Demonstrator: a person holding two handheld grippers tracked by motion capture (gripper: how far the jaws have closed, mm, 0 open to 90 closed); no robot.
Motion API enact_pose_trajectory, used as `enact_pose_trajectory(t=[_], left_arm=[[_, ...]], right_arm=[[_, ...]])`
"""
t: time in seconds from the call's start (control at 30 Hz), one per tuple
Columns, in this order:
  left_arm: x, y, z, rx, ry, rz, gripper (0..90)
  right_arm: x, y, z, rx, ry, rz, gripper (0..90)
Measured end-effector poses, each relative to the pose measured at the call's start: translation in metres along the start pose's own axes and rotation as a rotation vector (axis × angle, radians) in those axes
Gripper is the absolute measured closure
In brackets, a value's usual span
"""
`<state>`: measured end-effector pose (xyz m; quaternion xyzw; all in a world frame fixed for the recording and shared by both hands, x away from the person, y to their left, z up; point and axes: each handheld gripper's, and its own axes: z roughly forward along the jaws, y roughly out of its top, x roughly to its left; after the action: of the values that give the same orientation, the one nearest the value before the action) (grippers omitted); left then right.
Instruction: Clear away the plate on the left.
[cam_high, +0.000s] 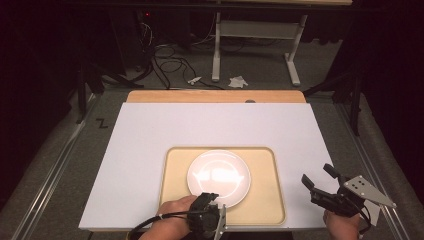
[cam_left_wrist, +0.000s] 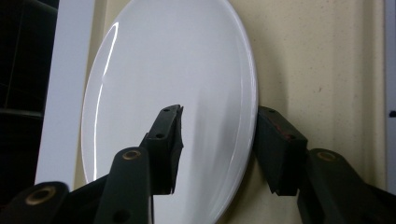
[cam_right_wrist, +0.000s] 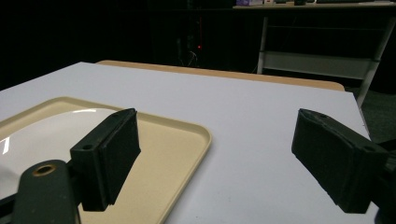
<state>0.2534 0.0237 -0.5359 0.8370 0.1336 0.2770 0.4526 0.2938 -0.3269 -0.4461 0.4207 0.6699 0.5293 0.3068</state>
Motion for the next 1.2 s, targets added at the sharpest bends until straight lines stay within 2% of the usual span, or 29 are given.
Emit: enact_pose_trajectory(t=[0.07, 0.17, 0.2, 0.33, 0.43, 0.47, 0.57, 0.67, 0.93, 1.1, 1.13, 1.2], left_arm=[[0.001, 0.001, -0.002, -0.002, 0.004, 0.002, 51.2], [0.003, 0.003, -0.008, -0.017, -0.006, -0.025, 48.1], [0.004, 0.005, -0.01, -0.033, -0.01, -0.046, 47.9], [0.012, 0.012, -0.018, -0.076, 0.004, -0.093, 46.8], [0.017, 0.013, -0.022, -0.084, 0.01, -0.109, 46.2], [0.02, 0.013, -0.024, -0.104, 0.018, -0.14, 45.7], [0.027, 0.013, -0.026, -0.121, 0.024, -0.19, 44.2], [0.035, 0.015, -0.029, -0.149, 0.032, -0.265, 41.2], [0.061, 0.018, -0.036, -0.236, 0.073, -0.493, 21.3], [0.085, 0.014, -0.043, -0.272, 0.133, -0.63, 3.2], [0.09, 0.012, -0.045, -0.275, 0.152, -0.646, 0.0], [0.099, 0.009, -0.051, -0.302, 0.178, -0.671, 0.0]], right_arm=[[0.0, 0.0, 0.0, -0.001, 0.0, -0.001, 16.1], [0.0, 0.0, 0.0, -0.001, 0.003, -0.004, 16.1], [0.0, 0.0, 0.0, 0.0, 0.002, -0.004, 16.2], [0.002, 0.0, 0.0, 0.001, 0.001, -0.005, 16.1], [0.002, 0.001, 0.0, 0.004, 0.001, -0.008, 16.1], [0.003, 0.001, 0.0, 0.003, 0.0, -0.006, 16.1], [0.003, 0.0, 0.001, 0.004, 0.0, -0.009, 16.2], [0.003, 0.001, 0.0, 0.002, 0.0, -0.013, 16.1], [0.0, 0.002, -0.001, -0.007, -0.001, -0.007, 16.1], [0.0, 0.002, 0.0, -0.008, 0.002, -0.011, 16.2], [0.0, 0.002, 0.0, -0.006, 0.0, -0.008, 16.2], [0.0, 0.002, 0.0, -0.006, 0.0, -0.006, 16.1]])
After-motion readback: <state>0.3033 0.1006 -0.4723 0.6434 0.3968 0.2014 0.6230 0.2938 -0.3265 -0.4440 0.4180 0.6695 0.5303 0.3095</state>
